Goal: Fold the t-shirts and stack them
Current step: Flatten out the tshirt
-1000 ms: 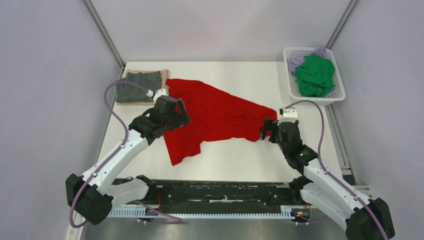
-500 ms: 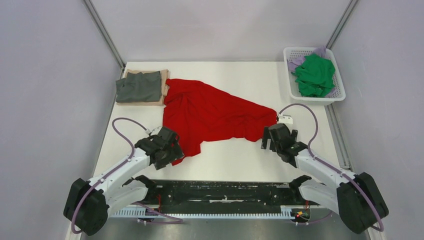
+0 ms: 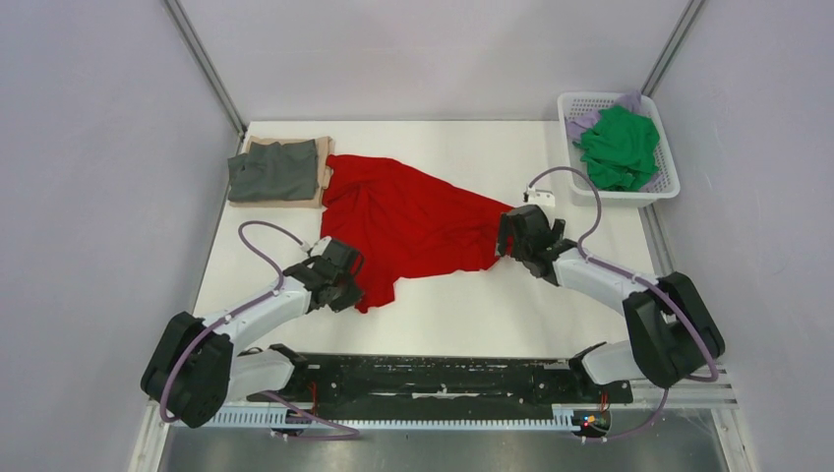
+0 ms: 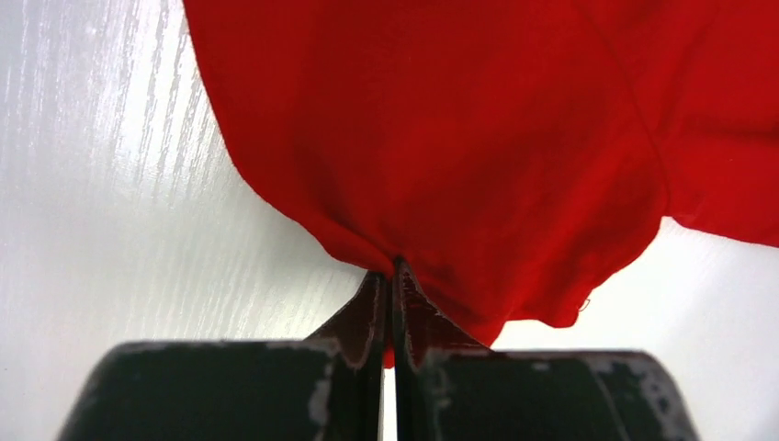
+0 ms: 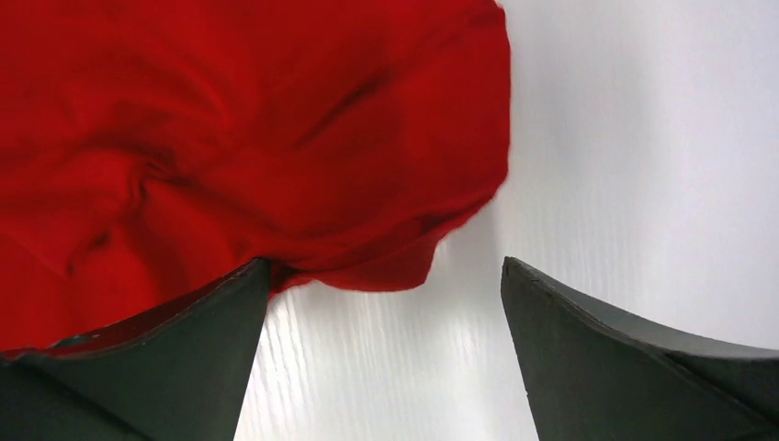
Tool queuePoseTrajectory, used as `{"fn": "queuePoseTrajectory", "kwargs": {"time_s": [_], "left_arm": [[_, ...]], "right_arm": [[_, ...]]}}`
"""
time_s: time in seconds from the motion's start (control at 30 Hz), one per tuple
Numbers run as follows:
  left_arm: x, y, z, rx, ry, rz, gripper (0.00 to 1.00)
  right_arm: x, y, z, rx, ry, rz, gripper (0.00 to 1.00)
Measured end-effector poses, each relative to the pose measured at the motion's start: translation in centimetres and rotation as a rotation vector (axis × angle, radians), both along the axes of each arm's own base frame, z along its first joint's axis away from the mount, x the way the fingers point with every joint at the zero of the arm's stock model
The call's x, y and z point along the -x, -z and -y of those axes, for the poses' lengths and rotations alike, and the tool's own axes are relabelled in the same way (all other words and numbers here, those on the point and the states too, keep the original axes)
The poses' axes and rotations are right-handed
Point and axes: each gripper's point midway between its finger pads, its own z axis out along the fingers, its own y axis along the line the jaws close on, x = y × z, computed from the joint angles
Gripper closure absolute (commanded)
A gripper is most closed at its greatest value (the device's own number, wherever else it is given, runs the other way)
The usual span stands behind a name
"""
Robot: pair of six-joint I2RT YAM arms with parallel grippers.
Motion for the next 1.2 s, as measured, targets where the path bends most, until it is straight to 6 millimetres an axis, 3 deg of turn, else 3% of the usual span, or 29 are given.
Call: {"fn": "queuePoseTrajectory", "kwargs": {"time_s": [0.17,0.37,0.53,0.73,0.97,1.1,1.2], "left_arm": [[-0.5,-0.1,0.0,-0.005,-0.005,0.015,0.98],[-1.0,-0.6,-1.1,-0.054,-0.03,0.057,0.98],[-1.6,-1.8,-1.7,-0.069,-0.041,0.117,0.98],[-2.1,-2.7,-2.1,-0.081,-0.044,0.165,0.98],[-2.7,-3.9,-2.7,-0.1,-0.056,0.226,0.98],[-2.7,-4.0,-3.5,-0.131,-0.073,0.238,0.98],[-2.6,-4.2,-3.7,-0.139,-0.072,0.239,0.98]], "right_arm": [[-2.8,-0.2,-0.9,0.011,0.002,0.0,0.02],[-2.4,0.7,0.4,0.052,0.023,-0.044,0.02],[1.0,2.4,3.6,0.103,0.073,-0.103,0.02],[3.8,2.4,5.9,0.103,0.127,-0.106,0.02],[8.0,-0.3,9.3,0.199,0.202,-0.138,0.02],[8.8,-2.3,10.4,0.222,0.239,-0.101,0.02],[8.9,-2.3,10.0,0.204,0.216,-0.111,0.02]]}}
